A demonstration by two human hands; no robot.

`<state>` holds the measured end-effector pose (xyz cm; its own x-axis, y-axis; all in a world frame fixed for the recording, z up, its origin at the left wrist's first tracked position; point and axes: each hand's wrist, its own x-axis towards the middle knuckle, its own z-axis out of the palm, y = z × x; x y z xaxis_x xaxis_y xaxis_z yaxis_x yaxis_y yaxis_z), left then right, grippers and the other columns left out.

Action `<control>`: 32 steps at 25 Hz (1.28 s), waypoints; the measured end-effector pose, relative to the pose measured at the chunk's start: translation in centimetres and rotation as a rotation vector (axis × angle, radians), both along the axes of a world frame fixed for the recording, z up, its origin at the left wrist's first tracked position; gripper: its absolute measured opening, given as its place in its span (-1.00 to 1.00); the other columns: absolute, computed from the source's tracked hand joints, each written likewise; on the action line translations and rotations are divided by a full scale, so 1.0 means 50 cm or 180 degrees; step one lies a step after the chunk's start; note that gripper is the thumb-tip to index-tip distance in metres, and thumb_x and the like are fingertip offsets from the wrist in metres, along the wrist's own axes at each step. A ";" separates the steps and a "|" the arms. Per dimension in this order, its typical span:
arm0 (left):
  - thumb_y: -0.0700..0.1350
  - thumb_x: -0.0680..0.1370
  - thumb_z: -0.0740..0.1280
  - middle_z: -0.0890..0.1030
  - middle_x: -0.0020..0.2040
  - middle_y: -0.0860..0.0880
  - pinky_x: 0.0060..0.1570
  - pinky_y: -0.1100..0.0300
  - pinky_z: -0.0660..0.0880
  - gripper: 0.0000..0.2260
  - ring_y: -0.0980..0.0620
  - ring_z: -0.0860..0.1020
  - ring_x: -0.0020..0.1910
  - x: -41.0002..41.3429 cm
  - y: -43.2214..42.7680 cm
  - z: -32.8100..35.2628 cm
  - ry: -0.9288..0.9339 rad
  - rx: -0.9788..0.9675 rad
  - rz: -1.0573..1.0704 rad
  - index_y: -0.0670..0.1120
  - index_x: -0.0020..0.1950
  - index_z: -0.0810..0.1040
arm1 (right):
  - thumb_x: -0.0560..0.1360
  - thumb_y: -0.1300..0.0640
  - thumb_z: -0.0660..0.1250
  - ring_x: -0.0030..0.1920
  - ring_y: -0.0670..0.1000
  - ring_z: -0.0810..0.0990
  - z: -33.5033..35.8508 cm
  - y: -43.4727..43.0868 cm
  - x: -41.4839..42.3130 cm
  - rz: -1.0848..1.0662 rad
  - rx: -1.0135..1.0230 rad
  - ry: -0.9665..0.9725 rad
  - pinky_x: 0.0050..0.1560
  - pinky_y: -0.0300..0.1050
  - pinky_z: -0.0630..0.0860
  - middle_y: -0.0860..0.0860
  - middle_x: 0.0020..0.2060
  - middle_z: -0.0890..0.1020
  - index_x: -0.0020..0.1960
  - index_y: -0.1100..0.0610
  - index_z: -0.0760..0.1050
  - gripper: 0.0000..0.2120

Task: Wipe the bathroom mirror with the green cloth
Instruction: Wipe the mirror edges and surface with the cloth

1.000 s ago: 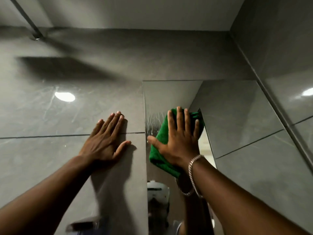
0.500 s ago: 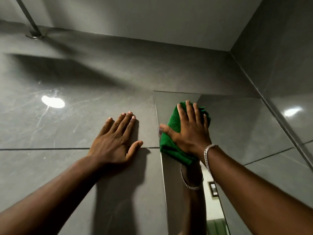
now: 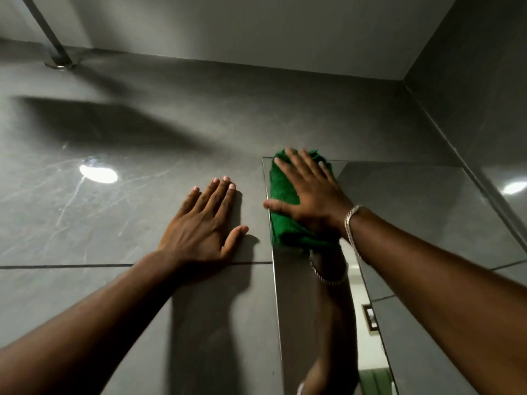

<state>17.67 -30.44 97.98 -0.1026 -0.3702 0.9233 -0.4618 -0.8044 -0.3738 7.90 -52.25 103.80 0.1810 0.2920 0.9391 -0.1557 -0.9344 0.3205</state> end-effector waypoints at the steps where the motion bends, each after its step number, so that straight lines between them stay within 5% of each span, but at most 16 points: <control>1: 0.33 0.44 -0.32 -0.21 0.58 -0.08 0.54 0.02 -0.24 -0.23 0.00 -0.25 0.55 -0.002 0.000 -0.001 0.0010 0.0019 -0.0003 -0.09 0.54 -0.24 | 0.35 -0.55 -0.04 0.59 0.01 -0.24 0.015 0.006 -0.005 -0.0028 0.0176 -0.0012 0.57 0.24 -0.19 -0.04 0.61 -0.15 0.58 -0.10 -0.13 -0.07; 4: 0.30 0.48 -0.26 -0.12 0.60 -0.09 0.55 0.02 -0.20 -0.26 0.00 -0.17 0.57 -0.005 0.004 -0.013 -0.0013 -0.0016 -0.0095 -0.10 0.56 -0.15 | 0.40 -0.52 -0.03 0.59 0.04 -0.25 0.019 0.031 -0.004 -0.0085 0.0184 0.0039 0.56 0.26 -0.20 0.00 0.61 -0.15 0.58 -0.06 -0.12 -0.10; 13: 0.29 0.52 -0.13 -0.04 0.60 -0.16 0.55 -0.05 -0.10 -0.26 -0.08 -0.08 0.58 -0.008 -0.008 -0.096 0.0022 0.0124 -0.0005 -0.16 0.56 -0.08 | 0.40 -0.53 0.01 0.60 0.13 -0.07 -0.216 -0.032 -0.012 -0.0271 -0.1747 0.0405 0.56 0.24 -0.05 0.07 0.61 0.03 0.58 -0.04 -0.01 -0.09; 19: 0.31 0.52 -0.13 -0.14 0.60 -0.16 0.54 -0.10 -0.17 -0.24 -0.08 -0.17 0.57 -0.021 -0.028 -0.162 0.0338 0.0158 0.0141 -0.15 0.55 -0.19 | 0.39 -0.54 -0.01 0.60 0.15 -0.08 -0.184 -0.009 -0.015 -0.0059 -0.0711 0.0272 0.55 0.32 -0.07 0.07 0.61 0.00 0.58 -0.04 -0.01 -0.09; 32: 0.28 0.47 -0.04 -0.26 0.58 -0.14 0.52 -0.11 -0.22 -0.19 -0.08 -0.28 0.55 -0.094 -0.045 -0.349 0.1212 0.0447 0.0264 -0.14 0.53 -0.27 | 0.44 -0.51 -0.04 0.59 0.21 0.03 -0.531 -0.016 -0.015 -0.0117 -0.1393 0.0457 0.53 0.33 0.02 0.15 0.59 0.11 0.58 0.03 0.04 -0.11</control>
<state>12.95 -32.68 80.51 0.2720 -0.4880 0.8294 -0.5241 -0.7979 -0.2977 7.14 -53.07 77.23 0.3179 0.6464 0.6936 -0.1113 -0.7011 0.7044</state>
